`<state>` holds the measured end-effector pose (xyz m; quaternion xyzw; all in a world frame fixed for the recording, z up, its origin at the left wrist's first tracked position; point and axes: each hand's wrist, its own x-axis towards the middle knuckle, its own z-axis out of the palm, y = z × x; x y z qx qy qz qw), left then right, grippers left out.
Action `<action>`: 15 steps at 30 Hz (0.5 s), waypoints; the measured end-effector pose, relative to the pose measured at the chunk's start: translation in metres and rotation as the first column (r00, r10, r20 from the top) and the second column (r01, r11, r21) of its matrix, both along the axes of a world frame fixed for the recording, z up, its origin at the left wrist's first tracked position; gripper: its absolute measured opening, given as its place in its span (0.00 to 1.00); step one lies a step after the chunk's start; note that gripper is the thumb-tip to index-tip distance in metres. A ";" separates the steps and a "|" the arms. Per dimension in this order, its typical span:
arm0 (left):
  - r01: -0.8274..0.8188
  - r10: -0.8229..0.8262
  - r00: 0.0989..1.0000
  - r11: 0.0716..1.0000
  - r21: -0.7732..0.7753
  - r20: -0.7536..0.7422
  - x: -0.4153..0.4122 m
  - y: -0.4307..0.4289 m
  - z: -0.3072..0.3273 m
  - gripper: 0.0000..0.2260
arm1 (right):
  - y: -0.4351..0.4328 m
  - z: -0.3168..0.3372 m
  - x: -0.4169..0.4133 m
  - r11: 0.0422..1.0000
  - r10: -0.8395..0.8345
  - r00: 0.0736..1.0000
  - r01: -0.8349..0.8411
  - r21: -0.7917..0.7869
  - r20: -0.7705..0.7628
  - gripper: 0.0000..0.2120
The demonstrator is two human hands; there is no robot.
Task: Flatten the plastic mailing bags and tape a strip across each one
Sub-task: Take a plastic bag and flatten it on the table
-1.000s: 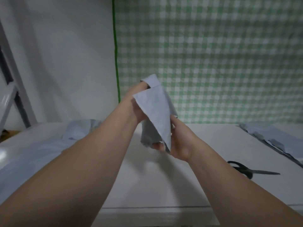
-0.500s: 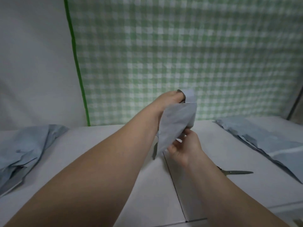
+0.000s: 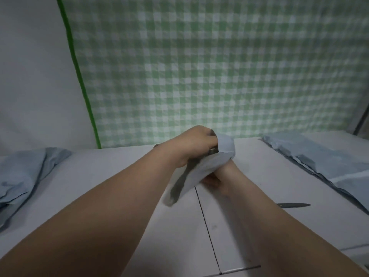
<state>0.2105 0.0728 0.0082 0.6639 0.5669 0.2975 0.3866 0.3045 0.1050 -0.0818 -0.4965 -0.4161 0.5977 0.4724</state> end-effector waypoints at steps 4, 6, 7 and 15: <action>-0.013 0.017 0.992 0.999 0.032 -0.125 0.000 -0.005 -0.002 0.10 | -0.013 -0.005 0.018 0.965 -0.232 0.823 0.126 0.232 0.518 0.10; -0.029 0.036 0.989 0.998 0.055 -0.145 0.000 -0.007 -0.007 0.10 | -0.029 -0.006 0.026 0.939 -0.256 0.741 0.039 0.341 0.620 0.12; -0.034 0.044 0.989 0.997 0.068 -0.140 0.000 -0.008 -0.009 0.12 | -0.033 -0.008 0.030 0.932 -0.253 0.709 -0.004 0.363 0.658 0.12; -0.022 0.064 0.979 0.977 0.212 -0.195 -0.012 -0.039 -0.026 0.12 | -0.053 0.000 0.060 0.870 -0.403 0.826 0.214 0.443 0.393 0.10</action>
